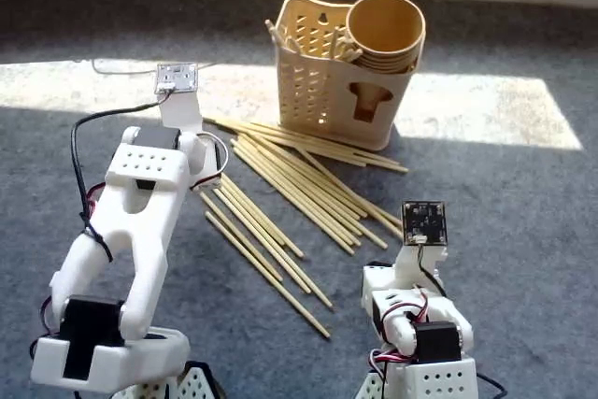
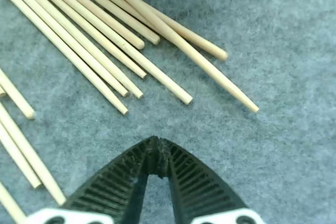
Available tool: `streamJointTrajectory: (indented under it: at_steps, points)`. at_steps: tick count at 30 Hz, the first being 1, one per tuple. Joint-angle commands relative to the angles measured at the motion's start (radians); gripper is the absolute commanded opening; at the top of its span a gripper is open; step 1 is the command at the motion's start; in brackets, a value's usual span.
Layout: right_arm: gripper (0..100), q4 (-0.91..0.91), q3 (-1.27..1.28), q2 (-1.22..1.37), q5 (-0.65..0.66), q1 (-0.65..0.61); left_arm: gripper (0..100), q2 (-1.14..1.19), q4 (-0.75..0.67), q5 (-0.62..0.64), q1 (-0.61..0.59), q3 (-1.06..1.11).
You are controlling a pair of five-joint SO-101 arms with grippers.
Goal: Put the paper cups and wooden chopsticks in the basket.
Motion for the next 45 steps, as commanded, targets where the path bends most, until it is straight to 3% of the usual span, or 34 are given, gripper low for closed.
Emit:
streamJointTrajectory:
  at_steps: [1,24,31,39,45]
  points:
    - [0.5,0.010,0.150,-0.004,-0.003,0.008,1,-0.090,0.009,-0.012,0.008,-0.019]
    - [0.5,0.010,0.150,-0.004,-0.003,0.008,1,-0.272,0.101,-0.014,0.012,0.027]
    - [0.5,0.010,0.150,-0.004,-0.003,0.008,18,-0.271,-0.021,-0.006,0.004,0.148]
    - [0.5,0.010,0.150,-0.004,-0.003,0.008,13,-0.249,-0.183,-0.006,-0.054,0.234]
    - [0.5,0.010,0.150,-0.004,-0.003,0.008,13,-0.074,-0.227,-0.006,-0.054,0.193]
